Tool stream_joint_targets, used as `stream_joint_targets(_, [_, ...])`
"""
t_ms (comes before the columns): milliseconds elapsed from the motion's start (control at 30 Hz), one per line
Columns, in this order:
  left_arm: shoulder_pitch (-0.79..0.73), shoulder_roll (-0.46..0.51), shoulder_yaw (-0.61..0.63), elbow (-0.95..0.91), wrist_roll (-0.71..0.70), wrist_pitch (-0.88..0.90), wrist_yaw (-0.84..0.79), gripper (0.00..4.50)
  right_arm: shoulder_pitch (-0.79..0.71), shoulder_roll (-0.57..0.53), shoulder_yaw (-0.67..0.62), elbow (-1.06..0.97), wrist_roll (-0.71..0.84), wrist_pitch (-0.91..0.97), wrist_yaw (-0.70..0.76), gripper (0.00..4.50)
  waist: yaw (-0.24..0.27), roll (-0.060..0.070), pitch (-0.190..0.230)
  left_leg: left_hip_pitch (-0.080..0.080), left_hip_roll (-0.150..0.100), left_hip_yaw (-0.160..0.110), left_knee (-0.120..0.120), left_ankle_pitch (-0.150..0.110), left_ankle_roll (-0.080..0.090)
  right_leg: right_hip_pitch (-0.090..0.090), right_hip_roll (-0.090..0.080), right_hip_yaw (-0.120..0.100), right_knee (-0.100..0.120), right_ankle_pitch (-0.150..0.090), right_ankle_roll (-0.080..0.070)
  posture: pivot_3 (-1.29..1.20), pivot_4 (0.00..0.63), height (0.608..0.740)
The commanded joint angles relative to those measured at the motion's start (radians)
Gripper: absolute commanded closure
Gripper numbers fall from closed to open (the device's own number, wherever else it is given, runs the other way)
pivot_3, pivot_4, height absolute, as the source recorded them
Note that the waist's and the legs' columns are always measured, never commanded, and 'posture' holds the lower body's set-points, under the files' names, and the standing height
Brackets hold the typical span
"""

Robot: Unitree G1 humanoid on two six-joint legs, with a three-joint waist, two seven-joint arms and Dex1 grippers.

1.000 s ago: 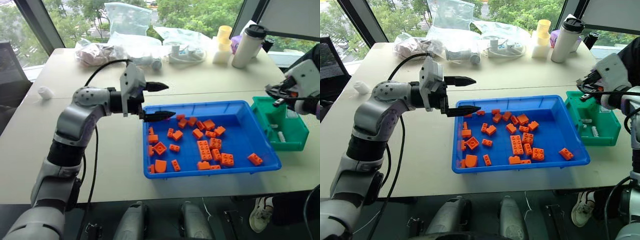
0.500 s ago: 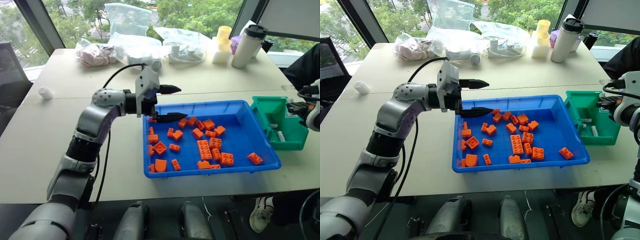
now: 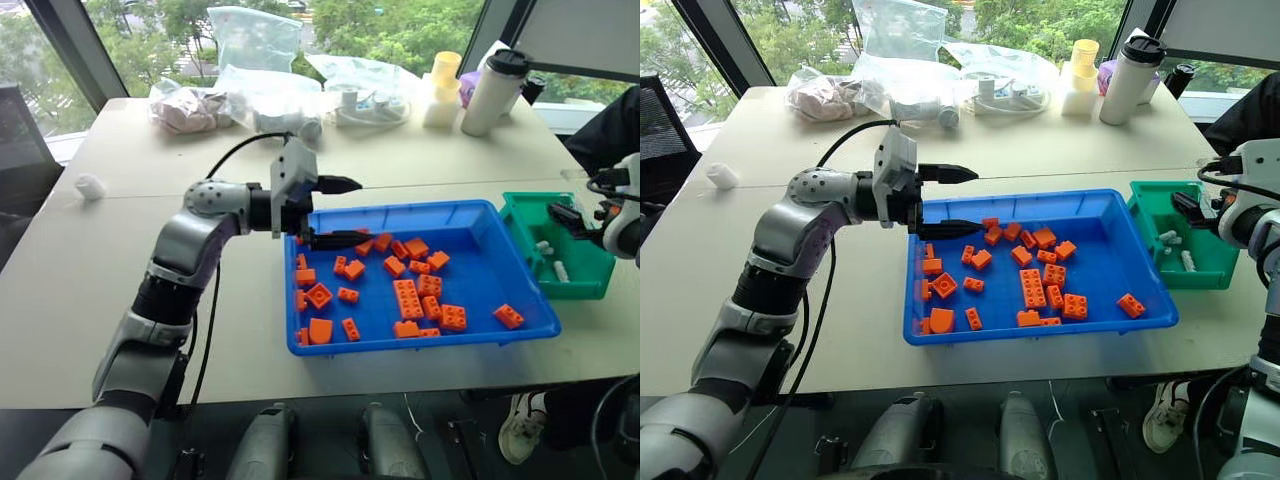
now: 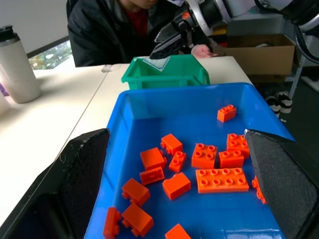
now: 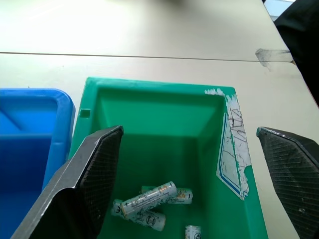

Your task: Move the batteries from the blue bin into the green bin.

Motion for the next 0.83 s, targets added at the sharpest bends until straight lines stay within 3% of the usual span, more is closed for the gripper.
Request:
stream_joint_targets(33, [0.039,0.084,0.071,-0.08,-0.028,0.037,-0.008,0.0,0.023,-0.031,-0.013,-0.115,0.087,-0.059,0.134,0.05,-0.01,0.0,0.0,0.0,0.0,0.0,0.0,0.0,0.0,0.0,0.0,0.0,0.0,0.0,0.0,0.0,0.15,0.74])
stream_joint_targets(167, [0.151,0.204,0.147,-0.182,-0.05,0.11,0.021,0.0,0.155,-0.052,-0.091,-0.246,0.202,-0.099,0.304,0.05,-0.015,0.0,0.0,0.0,0.001,-0.001,-0.001,-0.001,0.001,0.0,0.001,0.0,0.0,0.0,0.0,0.0,0.15,0.74])
stream_joint_targets(333, [0.318,0.326,0.302,-0.339,-0.124,0.251,0.102,0.0,0.312,-0.07,-0.237,-0.319,0.303,-0.089,0.409,0.05,-0.01,0.0,0.0,0.0,0.001,-0.002,0.001,-0.001,0.002,0.002,0.0,-0.001,-0.001,0.0,0.0,0.0,0.15,0.74])
stream_joint_targets(433, [0.45,0.322,0.429,-0.462,-0.2,0.356,0.215,0.0,0.382,-0.078,-0.299,-0.305,0.372,-0.064,0.481,0.05,-0.01,0.0,0.0,0.001,0.001,-0.003,0.002,-0.002,0.004,0.005,-0.001,-0.001,-0.002,0.0,0.0,0.0,0.15,0.74])
stream_joint_targets(533, [0.576,0.325,0.473,-0.583,-0.244,0.411,0.271,0.0,0.377,-0.079,-0.276,-0.228,0.359,-0.108,0.483,0.05,-0.013,0.0,0.0,0.003,0.001,-0.003,0.002,-0.003,0.004,0.008,-0.002,-0.001,-0.003,0.0,0.0,0.0,0.15,0.74])
stream_joint_targets(833, [0.646,0.279,0.561,-0.62,-0.325,0.452,0.438,0.0,0.366,-0.052,-0.195,-0.135,0.366,-0.201,0.507,0.05,-0.011,0.0,0.0,0.005,0.0,-0.004,0.003,-0.003,0.004,0.011,-0.004,-0.003,-0.004,0.0,0.0,0.0,0.15,0.74])
